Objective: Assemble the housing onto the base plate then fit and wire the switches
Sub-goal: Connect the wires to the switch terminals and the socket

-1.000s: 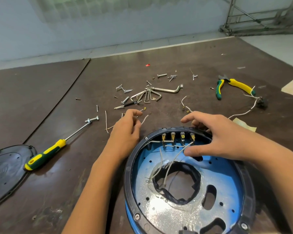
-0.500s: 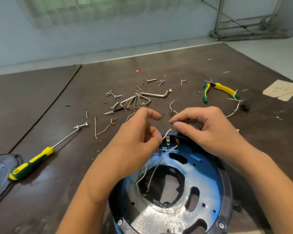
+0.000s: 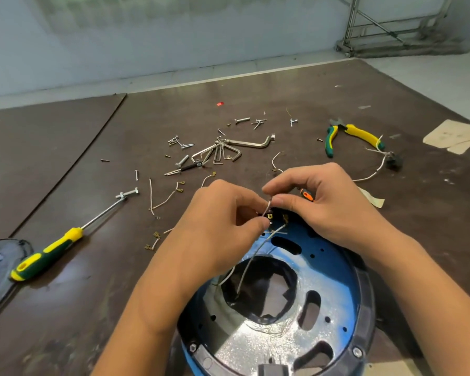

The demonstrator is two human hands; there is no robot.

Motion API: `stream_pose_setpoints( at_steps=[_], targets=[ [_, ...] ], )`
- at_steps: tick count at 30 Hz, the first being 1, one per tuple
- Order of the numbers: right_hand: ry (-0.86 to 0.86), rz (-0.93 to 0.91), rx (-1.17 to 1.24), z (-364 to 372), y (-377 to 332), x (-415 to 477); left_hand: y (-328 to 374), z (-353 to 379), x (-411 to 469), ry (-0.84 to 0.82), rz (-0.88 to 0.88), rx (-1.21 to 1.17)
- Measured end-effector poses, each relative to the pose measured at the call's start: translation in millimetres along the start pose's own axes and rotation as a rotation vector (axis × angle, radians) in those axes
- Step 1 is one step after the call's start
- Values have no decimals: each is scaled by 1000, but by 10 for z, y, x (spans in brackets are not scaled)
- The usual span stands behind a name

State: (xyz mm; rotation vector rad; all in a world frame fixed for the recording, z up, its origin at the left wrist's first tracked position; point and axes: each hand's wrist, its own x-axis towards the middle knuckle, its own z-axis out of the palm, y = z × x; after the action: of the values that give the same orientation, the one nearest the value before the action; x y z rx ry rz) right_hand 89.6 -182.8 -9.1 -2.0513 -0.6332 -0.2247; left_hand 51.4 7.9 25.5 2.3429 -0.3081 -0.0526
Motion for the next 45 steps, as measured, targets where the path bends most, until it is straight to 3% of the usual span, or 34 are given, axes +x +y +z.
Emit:
stream_pose_setpoints(
  at_steps=[14, 26, 32, 40, 45],
  targets=[
    [-94, -1, -55, -21, -17, 7, 46, 28, 2, 193, 20, 230],
    [-76, -14, -45, -25, -38, 5, -18, 24, 44, 119, -32, 177],
    [-166, 48, -132, 2, -56, 24, -69, 25, 35, -7, 16, 215],
    [-146, 82, -150, 18, -42, 11, -114, 99, 79, 71, 57, 297],
    [-242, 155, -152, 19, 1, 0, -130, 119, 93, 66, 74, 347]
  ],
)
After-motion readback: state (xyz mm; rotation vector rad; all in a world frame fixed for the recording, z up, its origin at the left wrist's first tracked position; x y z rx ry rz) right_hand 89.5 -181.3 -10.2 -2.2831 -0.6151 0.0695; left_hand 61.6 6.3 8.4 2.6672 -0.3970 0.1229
